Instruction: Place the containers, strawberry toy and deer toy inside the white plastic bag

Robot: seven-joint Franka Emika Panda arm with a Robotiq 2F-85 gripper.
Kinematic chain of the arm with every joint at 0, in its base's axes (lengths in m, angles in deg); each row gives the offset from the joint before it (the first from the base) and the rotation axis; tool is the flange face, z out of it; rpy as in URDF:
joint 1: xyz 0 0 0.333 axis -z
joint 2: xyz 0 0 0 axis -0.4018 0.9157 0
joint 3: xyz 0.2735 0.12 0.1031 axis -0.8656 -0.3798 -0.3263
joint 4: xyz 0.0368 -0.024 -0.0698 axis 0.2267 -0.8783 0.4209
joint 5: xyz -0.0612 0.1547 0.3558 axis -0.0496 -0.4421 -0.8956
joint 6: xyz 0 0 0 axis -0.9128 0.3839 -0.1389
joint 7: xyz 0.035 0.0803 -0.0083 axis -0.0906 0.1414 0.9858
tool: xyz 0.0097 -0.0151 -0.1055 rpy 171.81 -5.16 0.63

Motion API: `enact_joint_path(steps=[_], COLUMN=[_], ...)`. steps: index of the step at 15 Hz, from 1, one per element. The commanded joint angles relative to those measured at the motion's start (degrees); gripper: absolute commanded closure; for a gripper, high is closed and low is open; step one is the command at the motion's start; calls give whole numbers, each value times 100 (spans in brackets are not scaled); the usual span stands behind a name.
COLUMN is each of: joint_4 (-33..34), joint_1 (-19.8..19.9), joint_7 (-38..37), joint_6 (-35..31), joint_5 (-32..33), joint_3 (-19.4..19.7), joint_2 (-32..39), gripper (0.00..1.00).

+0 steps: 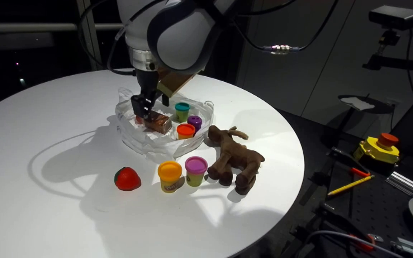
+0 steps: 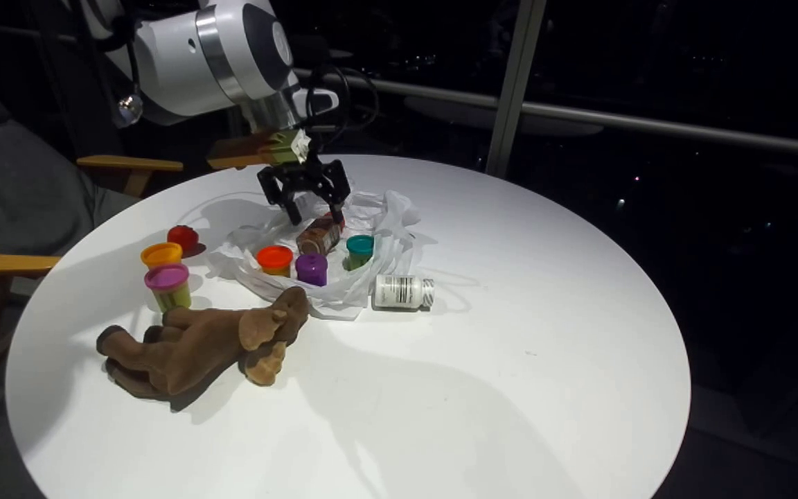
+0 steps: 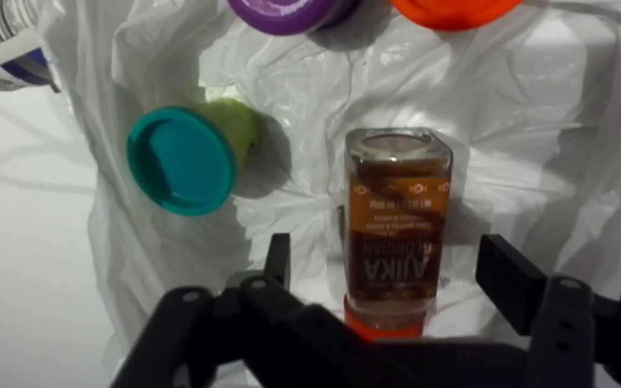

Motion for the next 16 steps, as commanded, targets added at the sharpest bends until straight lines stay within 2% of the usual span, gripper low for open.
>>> enact_joint_path(steps=[1, 3, 7, 9, 11, 14, 16], joint_4=[-704, -1142, -2245, -2612, -2864, -2929, -2860], joint_1=[-396, -656, -735, -645, -584, -642, -780], joint_7=[-289, -604, -901, -1008, -902, -821, -819], joint_6=[95, 102, 470, 417, 52, -671, -1019], joint_5=[87, 233, 7, -151, -198, -173, -58], joint_3=[153, 143, -365, -658, -907, -1096, -1086], joint_2=[-1058, -1517, -2416, -2464, -2368, -2013, -1747], gripper=[0, 0, 0, 0, 0, 0, 0])
